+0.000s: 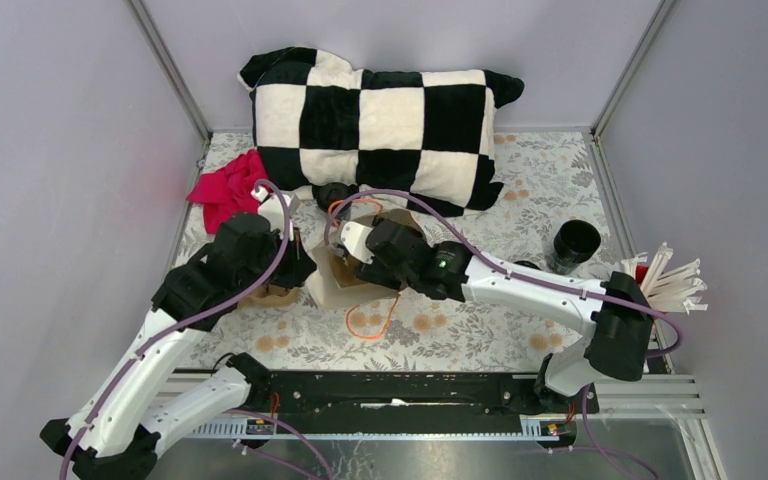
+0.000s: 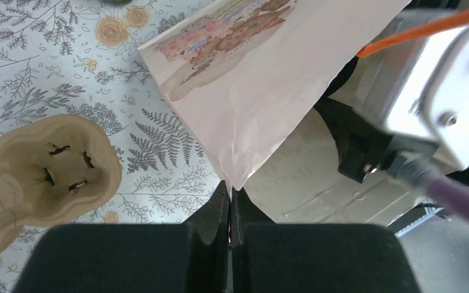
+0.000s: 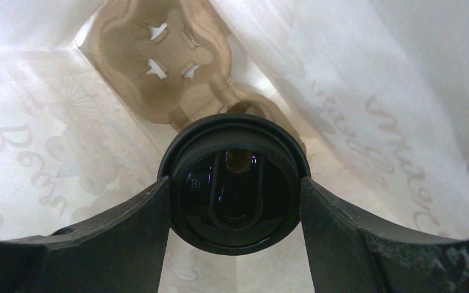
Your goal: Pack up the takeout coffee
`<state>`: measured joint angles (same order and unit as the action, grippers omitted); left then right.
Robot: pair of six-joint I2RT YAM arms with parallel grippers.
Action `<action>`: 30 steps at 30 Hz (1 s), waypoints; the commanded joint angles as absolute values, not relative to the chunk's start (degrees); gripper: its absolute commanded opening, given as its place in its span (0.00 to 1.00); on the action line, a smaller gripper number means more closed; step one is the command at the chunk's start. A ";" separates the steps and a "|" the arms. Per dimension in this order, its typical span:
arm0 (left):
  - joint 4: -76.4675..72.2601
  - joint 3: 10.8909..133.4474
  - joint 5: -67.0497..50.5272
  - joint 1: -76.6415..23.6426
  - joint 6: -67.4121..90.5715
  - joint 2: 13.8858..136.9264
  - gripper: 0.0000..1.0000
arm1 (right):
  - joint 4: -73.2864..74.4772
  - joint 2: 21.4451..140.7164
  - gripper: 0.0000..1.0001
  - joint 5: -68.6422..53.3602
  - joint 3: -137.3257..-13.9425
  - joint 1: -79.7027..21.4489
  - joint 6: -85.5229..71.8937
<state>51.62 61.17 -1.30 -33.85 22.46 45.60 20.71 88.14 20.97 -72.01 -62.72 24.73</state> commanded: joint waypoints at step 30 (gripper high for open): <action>64.11 73.54 8.67 -36.28 33.53 59.38 0.28 | 25.03 89.99 0.47 23.87 -76.00 -69.06 13.23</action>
